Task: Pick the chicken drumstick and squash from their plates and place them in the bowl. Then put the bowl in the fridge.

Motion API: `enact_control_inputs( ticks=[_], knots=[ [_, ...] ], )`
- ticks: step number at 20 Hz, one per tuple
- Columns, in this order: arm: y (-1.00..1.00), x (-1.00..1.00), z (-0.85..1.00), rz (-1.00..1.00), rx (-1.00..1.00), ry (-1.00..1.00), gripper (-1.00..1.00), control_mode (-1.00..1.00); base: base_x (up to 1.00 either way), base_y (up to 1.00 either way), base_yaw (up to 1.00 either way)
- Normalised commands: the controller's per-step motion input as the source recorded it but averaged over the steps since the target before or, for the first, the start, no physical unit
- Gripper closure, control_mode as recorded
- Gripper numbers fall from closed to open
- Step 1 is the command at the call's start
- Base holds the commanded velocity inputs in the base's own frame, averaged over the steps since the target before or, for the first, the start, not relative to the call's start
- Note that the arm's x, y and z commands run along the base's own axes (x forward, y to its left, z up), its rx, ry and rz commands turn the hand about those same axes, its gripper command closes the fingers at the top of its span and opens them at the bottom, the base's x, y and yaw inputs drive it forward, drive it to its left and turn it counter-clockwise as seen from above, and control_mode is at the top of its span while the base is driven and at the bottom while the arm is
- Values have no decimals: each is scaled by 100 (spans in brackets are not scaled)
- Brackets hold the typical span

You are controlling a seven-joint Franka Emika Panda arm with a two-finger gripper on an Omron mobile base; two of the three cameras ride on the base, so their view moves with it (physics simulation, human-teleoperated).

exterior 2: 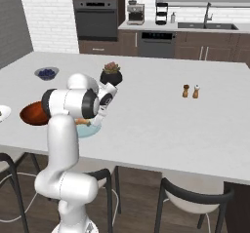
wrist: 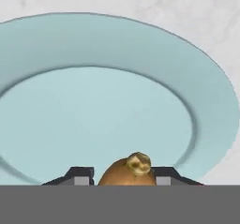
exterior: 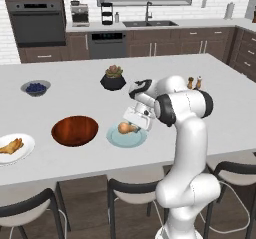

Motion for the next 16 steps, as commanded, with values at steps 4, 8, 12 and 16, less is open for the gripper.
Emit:
enact_control_inputs(
  ticks=[4, 8, 12, 16],
  knots=[
    [10, -65, 53, -20, 1, 0, 100, -100, 0, 0, 0],
    [42, -68, 55, -23, 0, 0, 100, -100, 0, 0, 0],
    [59, -35, 74, -26, -2, 2, 100, -100, 0, 0, 0],
    [70, -9, 56, -25, -13, 1, 100, -100, 0, 0, 0]
  ],
)
